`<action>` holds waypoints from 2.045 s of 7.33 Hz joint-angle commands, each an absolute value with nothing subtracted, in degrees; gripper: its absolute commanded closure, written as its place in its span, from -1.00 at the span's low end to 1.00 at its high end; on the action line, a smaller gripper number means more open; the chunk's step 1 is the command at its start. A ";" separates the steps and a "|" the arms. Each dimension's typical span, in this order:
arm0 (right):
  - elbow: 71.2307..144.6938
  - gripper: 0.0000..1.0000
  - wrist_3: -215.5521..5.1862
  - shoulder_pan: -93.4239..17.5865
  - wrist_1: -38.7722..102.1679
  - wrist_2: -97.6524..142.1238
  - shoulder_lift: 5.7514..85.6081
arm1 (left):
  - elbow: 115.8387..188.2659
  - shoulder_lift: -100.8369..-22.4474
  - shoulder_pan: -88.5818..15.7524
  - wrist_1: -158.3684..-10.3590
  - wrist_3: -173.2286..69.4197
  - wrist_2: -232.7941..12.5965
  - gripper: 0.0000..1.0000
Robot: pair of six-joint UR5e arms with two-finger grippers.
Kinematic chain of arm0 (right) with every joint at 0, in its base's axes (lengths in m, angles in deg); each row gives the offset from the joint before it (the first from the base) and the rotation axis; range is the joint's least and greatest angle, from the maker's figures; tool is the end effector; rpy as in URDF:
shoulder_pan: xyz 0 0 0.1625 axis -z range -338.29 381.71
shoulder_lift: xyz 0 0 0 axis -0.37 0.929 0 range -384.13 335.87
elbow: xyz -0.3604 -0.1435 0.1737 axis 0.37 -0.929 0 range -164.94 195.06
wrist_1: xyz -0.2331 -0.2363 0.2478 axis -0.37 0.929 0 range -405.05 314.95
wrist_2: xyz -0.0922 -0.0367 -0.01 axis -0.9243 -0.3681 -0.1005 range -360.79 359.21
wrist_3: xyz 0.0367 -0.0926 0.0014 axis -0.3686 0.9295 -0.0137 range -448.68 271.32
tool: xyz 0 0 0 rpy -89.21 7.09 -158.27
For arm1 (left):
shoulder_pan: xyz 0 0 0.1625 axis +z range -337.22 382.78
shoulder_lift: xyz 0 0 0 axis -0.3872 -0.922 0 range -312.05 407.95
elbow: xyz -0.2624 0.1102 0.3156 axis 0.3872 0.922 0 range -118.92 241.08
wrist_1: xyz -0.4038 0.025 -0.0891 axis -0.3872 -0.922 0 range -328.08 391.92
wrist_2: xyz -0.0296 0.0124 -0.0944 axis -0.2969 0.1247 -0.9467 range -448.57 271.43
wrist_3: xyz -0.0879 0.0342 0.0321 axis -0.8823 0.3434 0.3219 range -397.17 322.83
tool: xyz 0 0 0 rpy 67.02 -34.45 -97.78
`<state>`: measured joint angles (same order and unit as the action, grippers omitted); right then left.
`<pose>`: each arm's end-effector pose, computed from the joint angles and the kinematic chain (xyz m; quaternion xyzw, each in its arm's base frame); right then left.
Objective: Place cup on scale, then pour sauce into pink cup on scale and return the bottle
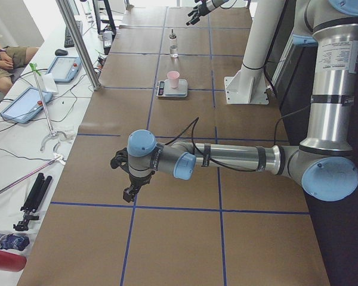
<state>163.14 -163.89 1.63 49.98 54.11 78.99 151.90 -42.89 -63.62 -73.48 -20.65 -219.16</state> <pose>-0.2257 -0.2853 0.2978 0.3680 -0.2258 0.1443 0.8904 -0.0360 -0.5191 0.6192 0.1768 0.3252 0.2127 0.9043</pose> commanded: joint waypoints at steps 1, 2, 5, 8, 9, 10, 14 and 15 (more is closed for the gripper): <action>163.51 -1.00 -148.87 -11.88 50.58 69.09 75.47 | 151.96 -42.93 -63.62 -73.47 -20.65 -219.26 -1.00; 162.89 -1.00 -140.53 -19.43 50.58 77.00 73.89 | 152.05 -42.93 -63.62 -73.47 -20.65 -219.26 -1.00; 148.28 -1.00 -116.54 -48.42 50.31 107.12 67.38 | 152.40 -43.01 -63.62 -73.29 -20.65 -219.61 -1.00; 129.63 -1.00 -88.39 -66.59 51.71 130.65 68.06 | 152.23 -43.01 -63.53 -73.11 -20.56 -220.22 -1.00; 128.36 -1.00 -83.37 -67.14 57.29 130.35 68.68 | 152.14 -42.84 -63.61 -73.11 -20.56 -222.05 -1.00; 127.91 -1.00 -80.54 -67.06 67.09 129.91 68.42 | 151.96 -42.84 -63.62 -72.24 -20.56 -222.25 -1.00; 124.32 -1.00 -79.37 -67.85 59.04 129.99 71.23 | 148.89 -38.81 -66.15 -69.51 -19.60 -221.72 -1.00; 123.00 -1.00 -79.71 -67.85 58.75 130.34 71.32 | 149.76 -38.19 -66.34 -69.42 -19.68 -221.72 -1.00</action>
